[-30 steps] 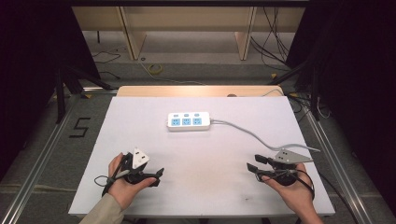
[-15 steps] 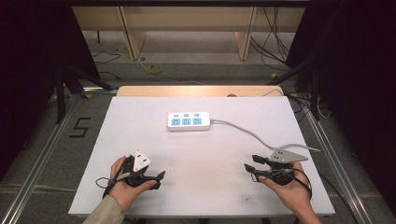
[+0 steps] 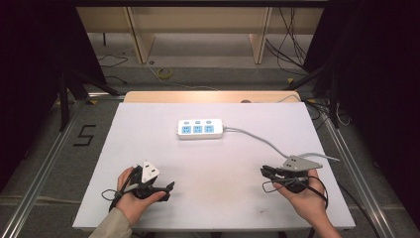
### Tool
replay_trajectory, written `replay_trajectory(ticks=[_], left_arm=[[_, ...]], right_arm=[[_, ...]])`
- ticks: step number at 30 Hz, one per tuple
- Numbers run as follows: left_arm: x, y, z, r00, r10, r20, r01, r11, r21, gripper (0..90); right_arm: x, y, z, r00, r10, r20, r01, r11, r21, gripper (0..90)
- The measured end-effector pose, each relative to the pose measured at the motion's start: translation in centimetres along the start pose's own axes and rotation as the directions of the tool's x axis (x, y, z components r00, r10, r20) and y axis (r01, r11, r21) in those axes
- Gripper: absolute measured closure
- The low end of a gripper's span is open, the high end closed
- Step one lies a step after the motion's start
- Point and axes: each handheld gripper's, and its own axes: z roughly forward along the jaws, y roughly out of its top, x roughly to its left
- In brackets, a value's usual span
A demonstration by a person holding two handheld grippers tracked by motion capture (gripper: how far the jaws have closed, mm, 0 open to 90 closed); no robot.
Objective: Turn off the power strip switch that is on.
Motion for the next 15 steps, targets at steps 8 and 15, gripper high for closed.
replay_trajectory(ticks=[8, 15], left_arm=[[0.0, 0.0, 0.0, 0.9999, 0.004, -0.010, -0.004, 1.0000, -0.007, 13.0], [0.1, 0.0, -0.1, 0.9999, 0.001, -0.014, -0.001, 0.9999, -0.013, 13.0]], right_arm=[[0.3, 0.6, 0.5, 0.9997, -0.026, 0.005, 0.025, 0.999, 0.028, 90.0], [0.6, 1.2, 1.0, 0.9994, -0.033, 0.003, 0.033, 0.999, 0.036, 90.0]])
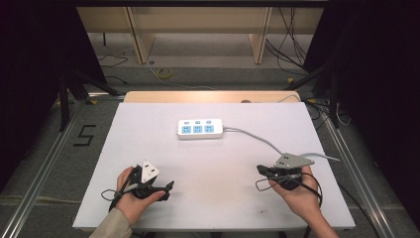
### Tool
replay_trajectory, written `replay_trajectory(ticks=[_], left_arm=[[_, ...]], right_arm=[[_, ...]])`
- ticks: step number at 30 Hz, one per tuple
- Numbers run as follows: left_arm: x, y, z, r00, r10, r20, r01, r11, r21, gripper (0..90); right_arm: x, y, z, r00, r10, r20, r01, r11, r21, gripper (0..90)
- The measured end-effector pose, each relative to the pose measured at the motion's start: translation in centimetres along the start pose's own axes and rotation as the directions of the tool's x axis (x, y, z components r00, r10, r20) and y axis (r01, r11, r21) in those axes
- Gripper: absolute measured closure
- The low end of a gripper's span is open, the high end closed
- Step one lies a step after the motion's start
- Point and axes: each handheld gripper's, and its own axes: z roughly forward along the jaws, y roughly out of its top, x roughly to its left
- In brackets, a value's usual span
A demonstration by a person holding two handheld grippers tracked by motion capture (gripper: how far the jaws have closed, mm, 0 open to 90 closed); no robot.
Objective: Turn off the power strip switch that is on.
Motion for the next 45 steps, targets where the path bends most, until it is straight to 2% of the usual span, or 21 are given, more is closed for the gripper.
replay_trajectory(ticks=[6, 18, 45], left_arm=[[0.1, 0.1, -0.1, 0.9999, -0.001, -0.010, 0.001, 0.9999, -0.014, 13.7], [0.1, 0.1, -0.1, 0.9999, 0.003, -0.012, -0.003, 1.0000, -0.008, 13.5], [0.0, 0.1, -0.1, 0.9997, 0.013, -0.018, -0.014, 0.9999, -0.010, 13.4]], right_arm=[[0.1, 0.4, 0.3, 1.0000, -0.002, -0.002, 0.002, 1.000, 0.005, 90.0], [0.1, 1.2, 0.7, 1.0000, -0.001, 0.003, 0.001, 1.000, 0.008, 90.0], [0.1, 3.5, 1.9, 0.9993, -0.036, 0.005, 0.036, 0.999, 0.027, 90.0]])
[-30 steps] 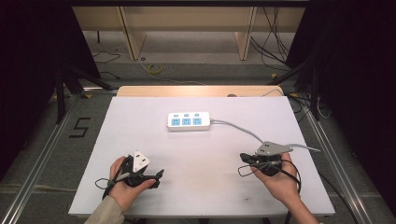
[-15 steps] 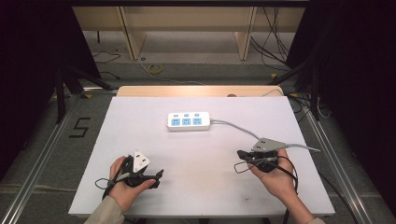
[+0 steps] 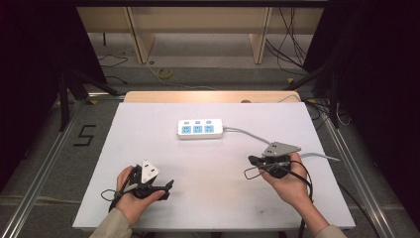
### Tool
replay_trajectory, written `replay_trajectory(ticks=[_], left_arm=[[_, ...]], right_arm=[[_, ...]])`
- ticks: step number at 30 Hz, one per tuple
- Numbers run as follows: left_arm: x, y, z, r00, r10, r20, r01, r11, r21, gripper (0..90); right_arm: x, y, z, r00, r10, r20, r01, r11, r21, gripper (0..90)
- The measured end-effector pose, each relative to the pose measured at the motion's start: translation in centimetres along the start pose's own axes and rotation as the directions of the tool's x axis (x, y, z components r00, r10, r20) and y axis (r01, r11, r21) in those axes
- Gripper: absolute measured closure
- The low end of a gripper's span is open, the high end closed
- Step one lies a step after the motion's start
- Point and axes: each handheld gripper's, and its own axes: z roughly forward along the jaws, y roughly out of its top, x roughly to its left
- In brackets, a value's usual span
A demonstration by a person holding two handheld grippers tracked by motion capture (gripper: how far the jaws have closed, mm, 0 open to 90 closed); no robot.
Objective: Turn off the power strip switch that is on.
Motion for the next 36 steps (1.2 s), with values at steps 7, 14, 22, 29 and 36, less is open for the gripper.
replay_trajectory(ticks=[7, 14, 22, 29, 36], left_arm=[[0.0, 0.0, 0.0, 1.0000, -0.001, 0.000, 0.001, 1.0000, -0.002, 13.4], [0.0, 0.0, 0.0, 1.0000, -0.001, 0.001, 0.001, 1.0000, -0.001, 13.4], [-0.1, 0.0, 0.0, 1.0000, -0.004, 0.003, 0.004, 1.0000, -0.002, 13.4], [-0.1, 0.0, 0.0, 1.0000, -0.006, 0.001, 0.006, 1.0000, -0.005, 13.5], [-0.1, 0.0, 0.0, 1.0000, -0.005, 0.000, 0.005, 1.0000, -0.003, 13.6]], right_arm=[[0.0, 0.6, 0.4, 0.9999, -0.011, 0.000, 0.011, 1.000, 0.008, 90.0], [0.0, 1.2, 0.7, 0.9999, -0.016, -0.001, 0.016, 1.000, 0.010, 90.0], [0.0, 1.7, 1.2, 0.9998, -0.018, -0.001, 0.018, 1.000, 0.013, 90.0], [-0.1, 2.2, 1.7, 0.9998, -0.017, -0.001, 0.017, 1.000, 0.019, 90.0], [-0.3, 3.0, 2.0, 0.9997, -0.026, 0.001, 0.026, 0.999, 0.018, 90.0]])
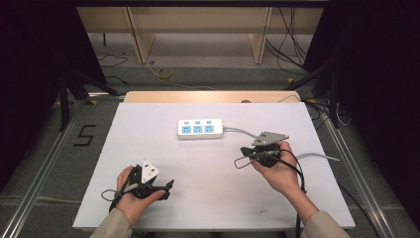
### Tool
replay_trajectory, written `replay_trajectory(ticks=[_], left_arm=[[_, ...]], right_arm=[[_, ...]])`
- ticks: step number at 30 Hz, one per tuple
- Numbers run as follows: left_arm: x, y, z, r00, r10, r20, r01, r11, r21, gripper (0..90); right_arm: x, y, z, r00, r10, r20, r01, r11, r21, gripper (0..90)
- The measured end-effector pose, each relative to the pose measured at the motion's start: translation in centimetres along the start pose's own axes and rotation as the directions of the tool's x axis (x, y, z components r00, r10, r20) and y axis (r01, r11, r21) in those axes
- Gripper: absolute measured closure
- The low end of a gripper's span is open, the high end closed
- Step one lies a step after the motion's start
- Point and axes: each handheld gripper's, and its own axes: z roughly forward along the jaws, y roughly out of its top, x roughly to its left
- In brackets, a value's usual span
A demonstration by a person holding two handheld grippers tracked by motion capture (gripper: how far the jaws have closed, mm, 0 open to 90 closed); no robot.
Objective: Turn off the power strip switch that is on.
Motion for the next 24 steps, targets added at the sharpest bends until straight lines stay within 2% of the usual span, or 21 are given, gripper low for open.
replay_trajectory(ticks=[13, 24], left_arm=[[0.0, 0.0, 0.0, 1.0000, 0.001, -0.001, -0.001, 1.0000, 0.001, 13.6], [0.0, 0.0, 0.0, 1.0000, 0.000, -0.001, 0.000, 1.0000, -0.001, 13.6]], right_arm=[[-0.1, 1.2, 0.9, 1.0000, -0.002, -0.004, 0.002, 1.000, 0.003, 90.0], [-0.1, 1.5, 1.3, 1.0000, -0.005, -0.004, 0.005, 1.000, 0.005, 90.0]])
